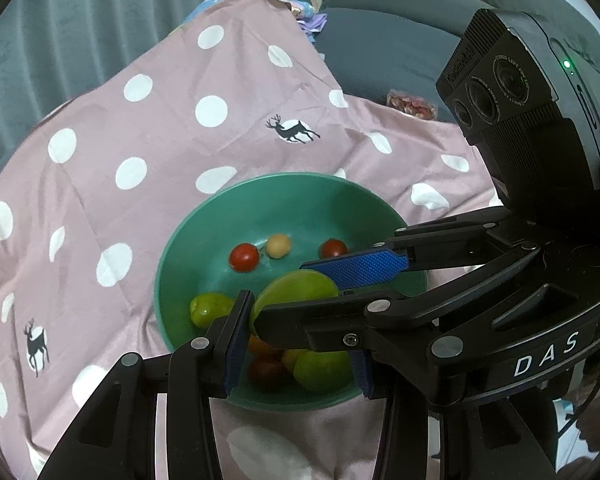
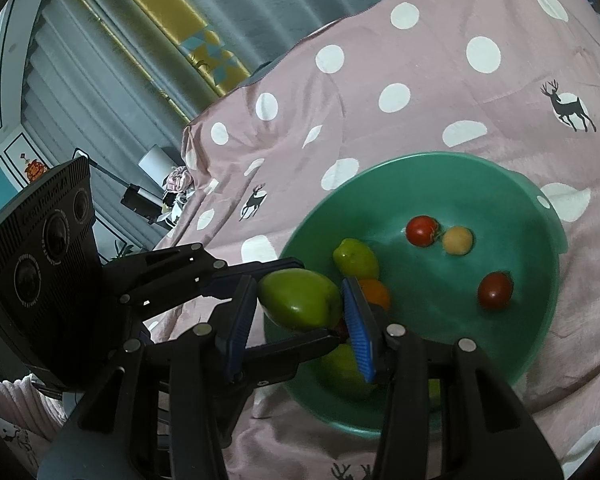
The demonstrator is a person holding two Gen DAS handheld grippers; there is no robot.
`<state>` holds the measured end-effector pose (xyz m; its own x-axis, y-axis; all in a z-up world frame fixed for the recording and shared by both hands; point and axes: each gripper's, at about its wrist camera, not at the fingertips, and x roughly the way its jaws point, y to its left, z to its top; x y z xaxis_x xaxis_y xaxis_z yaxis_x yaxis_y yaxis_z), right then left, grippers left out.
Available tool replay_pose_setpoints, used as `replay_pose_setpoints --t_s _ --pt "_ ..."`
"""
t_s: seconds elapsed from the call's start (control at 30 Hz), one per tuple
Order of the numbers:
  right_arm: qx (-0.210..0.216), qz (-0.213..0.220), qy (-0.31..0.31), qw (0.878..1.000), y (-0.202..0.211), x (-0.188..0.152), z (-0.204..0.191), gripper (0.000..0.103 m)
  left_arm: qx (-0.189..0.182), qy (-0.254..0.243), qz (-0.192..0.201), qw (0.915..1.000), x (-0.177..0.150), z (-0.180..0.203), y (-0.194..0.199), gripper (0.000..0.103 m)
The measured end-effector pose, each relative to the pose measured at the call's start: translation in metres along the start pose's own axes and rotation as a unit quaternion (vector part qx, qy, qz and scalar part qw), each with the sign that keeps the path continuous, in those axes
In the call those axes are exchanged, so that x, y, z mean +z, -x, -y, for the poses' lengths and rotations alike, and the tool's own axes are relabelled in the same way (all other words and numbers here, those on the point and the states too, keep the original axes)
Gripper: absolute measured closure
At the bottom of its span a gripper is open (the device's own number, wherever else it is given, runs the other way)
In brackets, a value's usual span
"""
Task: Organize fruits
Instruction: 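Carry the green plum held by both tools over the teal bowl, then lower the green plum with both tools into the bowl among the fruits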
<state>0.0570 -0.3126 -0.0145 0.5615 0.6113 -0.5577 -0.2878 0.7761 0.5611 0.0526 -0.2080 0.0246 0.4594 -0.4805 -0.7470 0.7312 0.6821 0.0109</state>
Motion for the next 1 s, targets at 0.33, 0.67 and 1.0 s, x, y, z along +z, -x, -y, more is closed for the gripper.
replay_pose_setpoints --t_s 0.33,0.67,1.0 --pt "-0.007 -0.004 -0.012 1.0 -0.004 0.003 0.014 0.059 -0.01 0.004 -0.007 0.9999 0.004 -0.004 -0.015 0.059" --pt "-0.013 -0.012 -0.023 1.0 -0.007 0.005 0.026 0.059 -0.023 0.013 -0.015 0.9995 0.008 -0.009 -0.031 0.059" --pt "-0.02 -0.015 -0.025 0.999 -0.009 0.009 0.031 0.059 -0.029 0.017 -0.014 0.9993 0.01 -0.012 -0.037 0.059"
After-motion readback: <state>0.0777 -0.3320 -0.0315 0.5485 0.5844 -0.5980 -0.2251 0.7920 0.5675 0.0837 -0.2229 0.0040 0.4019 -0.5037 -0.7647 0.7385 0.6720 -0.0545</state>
